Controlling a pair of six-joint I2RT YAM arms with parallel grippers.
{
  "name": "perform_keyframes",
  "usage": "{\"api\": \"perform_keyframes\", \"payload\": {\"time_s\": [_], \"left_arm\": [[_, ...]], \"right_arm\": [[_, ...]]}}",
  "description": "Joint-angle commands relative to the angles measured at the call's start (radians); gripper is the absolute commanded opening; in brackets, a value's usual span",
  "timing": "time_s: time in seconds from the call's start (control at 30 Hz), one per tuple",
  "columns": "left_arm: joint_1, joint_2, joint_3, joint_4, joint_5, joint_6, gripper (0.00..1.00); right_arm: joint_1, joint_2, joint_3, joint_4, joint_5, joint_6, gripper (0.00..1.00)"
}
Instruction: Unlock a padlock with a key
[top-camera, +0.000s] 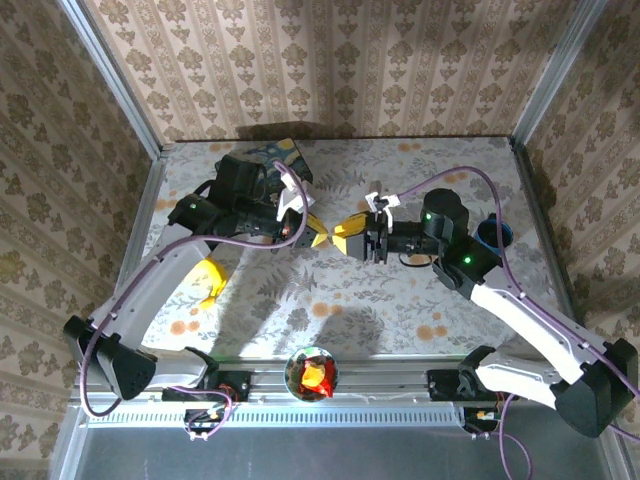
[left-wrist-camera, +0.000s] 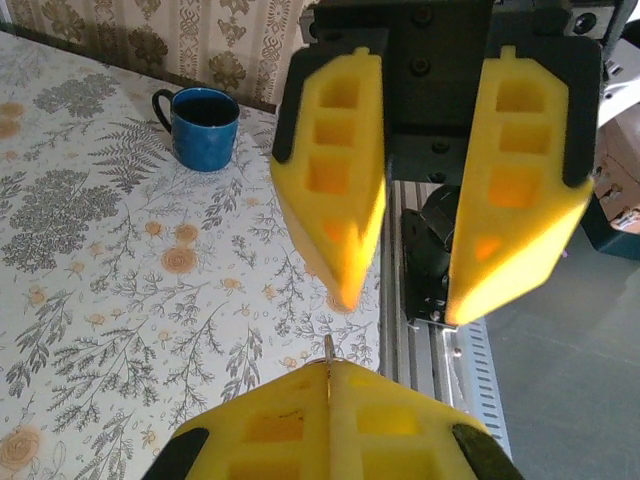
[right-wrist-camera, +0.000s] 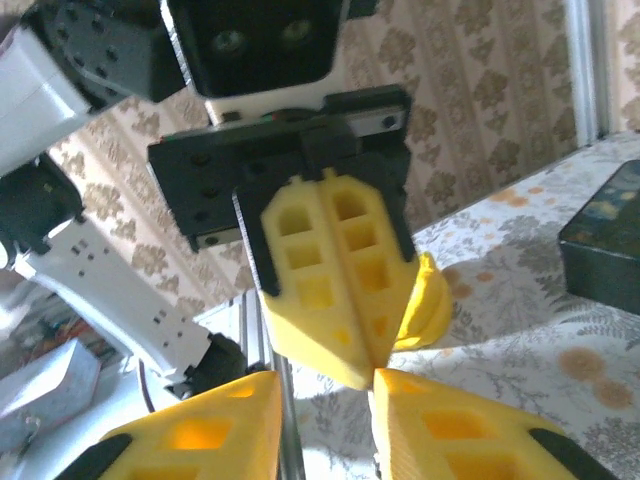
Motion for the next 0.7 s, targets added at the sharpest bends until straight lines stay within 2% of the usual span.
{"api": "perform_keyframes", "payload": {"time_s": [0.0,0.67], "left_arm": [[-0.004,-0.001,0.02,-0.019,0.034,0.028,0.0],[0.0,-0.051,-0.023,0.041,0.098,0.013,0.0]], "right_arm": [[0.009,0.025,0.037,-0.056,-0.055,-0.059,0.25],[0.009,0.013,-0.001,-0.041,-0.036,-0.065,0.25]]}}
